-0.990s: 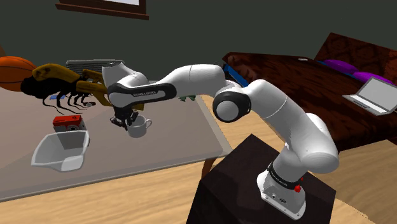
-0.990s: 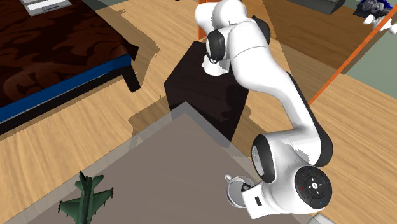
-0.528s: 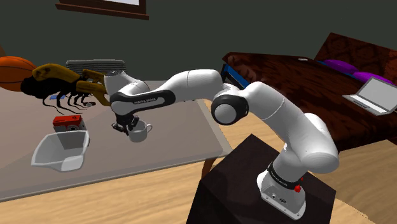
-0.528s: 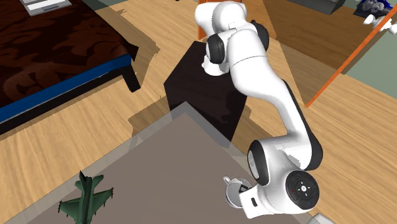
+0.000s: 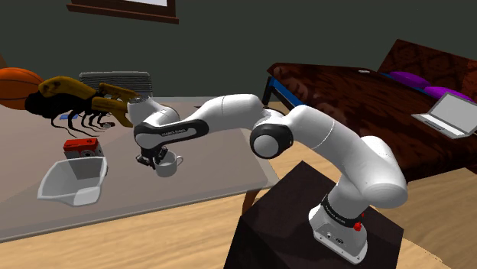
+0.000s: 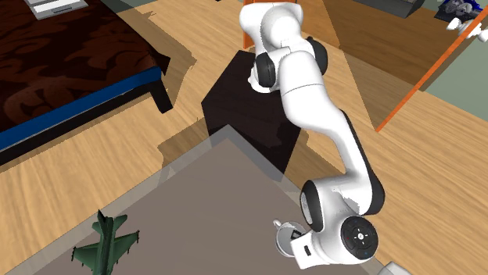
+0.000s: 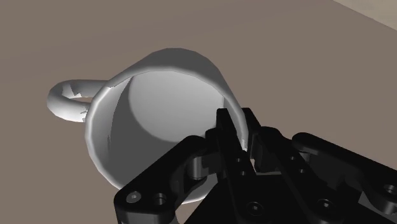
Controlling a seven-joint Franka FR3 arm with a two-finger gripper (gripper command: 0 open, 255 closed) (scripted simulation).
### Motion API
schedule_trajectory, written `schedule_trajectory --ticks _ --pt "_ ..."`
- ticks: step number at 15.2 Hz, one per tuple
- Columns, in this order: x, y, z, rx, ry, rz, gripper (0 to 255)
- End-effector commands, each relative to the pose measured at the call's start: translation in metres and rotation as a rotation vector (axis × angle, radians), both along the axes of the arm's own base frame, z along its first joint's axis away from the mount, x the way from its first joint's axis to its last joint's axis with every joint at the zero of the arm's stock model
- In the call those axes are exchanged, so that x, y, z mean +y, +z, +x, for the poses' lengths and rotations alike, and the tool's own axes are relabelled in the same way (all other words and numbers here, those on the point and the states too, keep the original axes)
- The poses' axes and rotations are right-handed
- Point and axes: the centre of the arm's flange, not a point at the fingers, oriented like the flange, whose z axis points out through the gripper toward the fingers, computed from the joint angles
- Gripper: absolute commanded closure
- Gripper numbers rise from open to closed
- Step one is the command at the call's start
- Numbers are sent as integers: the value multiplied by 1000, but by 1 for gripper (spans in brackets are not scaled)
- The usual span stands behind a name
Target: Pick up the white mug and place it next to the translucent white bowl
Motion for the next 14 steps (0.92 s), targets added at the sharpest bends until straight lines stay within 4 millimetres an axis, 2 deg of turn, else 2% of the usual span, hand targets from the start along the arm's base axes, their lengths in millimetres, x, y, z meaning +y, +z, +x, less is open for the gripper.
schedule_trajectory --ticks 1,8,9,14 --pt "0 -7 1 -1 0 0 255" --pt "0 -7 1 -1 0 0 255" --pt "0 -7 1 -1 0 0 0" --pt "0 -7 1 -1 0 0 0"
